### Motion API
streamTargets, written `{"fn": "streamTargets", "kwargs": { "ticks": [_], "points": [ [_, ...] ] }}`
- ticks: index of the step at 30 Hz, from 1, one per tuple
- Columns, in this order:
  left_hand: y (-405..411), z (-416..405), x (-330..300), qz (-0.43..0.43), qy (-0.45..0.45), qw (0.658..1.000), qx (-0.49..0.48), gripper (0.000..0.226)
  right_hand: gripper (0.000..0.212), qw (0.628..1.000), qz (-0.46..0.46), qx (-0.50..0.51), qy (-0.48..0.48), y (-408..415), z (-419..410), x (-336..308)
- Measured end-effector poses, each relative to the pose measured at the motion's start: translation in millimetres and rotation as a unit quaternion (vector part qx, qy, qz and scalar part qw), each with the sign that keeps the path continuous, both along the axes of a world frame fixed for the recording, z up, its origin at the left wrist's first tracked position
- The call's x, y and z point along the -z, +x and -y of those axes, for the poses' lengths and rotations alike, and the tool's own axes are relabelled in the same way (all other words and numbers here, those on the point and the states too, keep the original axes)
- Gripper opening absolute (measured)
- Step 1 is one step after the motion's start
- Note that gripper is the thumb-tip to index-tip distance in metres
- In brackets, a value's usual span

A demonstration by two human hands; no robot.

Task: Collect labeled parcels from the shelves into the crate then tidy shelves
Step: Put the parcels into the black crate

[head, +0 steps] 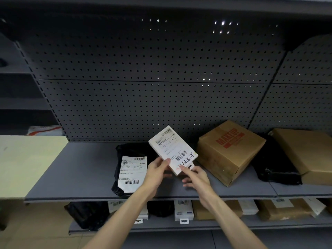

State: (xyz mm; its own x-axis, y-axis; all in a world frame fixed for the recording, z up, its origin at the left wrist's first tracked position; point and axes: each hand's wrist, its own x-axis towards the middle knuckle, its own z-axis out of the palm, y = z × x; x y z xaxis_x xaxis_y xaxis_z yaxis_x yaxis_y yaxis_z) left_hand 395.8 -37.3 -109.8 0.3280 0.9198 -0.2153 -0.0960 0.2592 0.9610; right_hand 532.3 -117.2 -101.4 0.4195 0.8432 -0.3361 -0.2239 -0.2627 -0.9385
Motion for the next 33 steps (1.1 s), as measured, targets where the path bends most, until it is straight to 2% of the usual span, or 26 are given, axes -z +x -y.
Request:
{"fn": "streamTargets", "kwargs": {
  "ticks": [4,8,11,15,19,24,33],
  "points": [
    [-11,-10,-12,-0.036,0.051,0.998,0.027,0.029,0.047,0.998,0.042,0.013,0.04,15,1,-8],
    [-19,-16,-23,-0.092,0.101,0.986,0.094,0.039,0.052,0.992,0.107,-0.027,0.067,26,-7,-16],
    [-17,-12,-31,-0.085,0.129,0.985,0.078,0.038,0.05,0.989,0.115,-0.032,0.085,25,-13,-21],
    [-15,-6,-30,-0.078,0.168,0.982,0.036,0.042,0.036,0.985,0.128,-0.031,0.115,18,-13,-25],
    [-13,-2,-36,-0.075,0.185,0.98,0.015,0.042,0.037,0.979,0.146,-0.032,0.135,17,-14,-30],
    [-9,-10,-65,-0.069,0.217,0.973,0.037,0.042,0.032,0.969,0.174,-0.015,0.174,22,-23,-55],
    [-7,-21,-130,-0.041,0.288,0.957,0.016,0.043,0.03,0.939,0.223,-0.018,0.26,33,-40,-114]
  ]
}}
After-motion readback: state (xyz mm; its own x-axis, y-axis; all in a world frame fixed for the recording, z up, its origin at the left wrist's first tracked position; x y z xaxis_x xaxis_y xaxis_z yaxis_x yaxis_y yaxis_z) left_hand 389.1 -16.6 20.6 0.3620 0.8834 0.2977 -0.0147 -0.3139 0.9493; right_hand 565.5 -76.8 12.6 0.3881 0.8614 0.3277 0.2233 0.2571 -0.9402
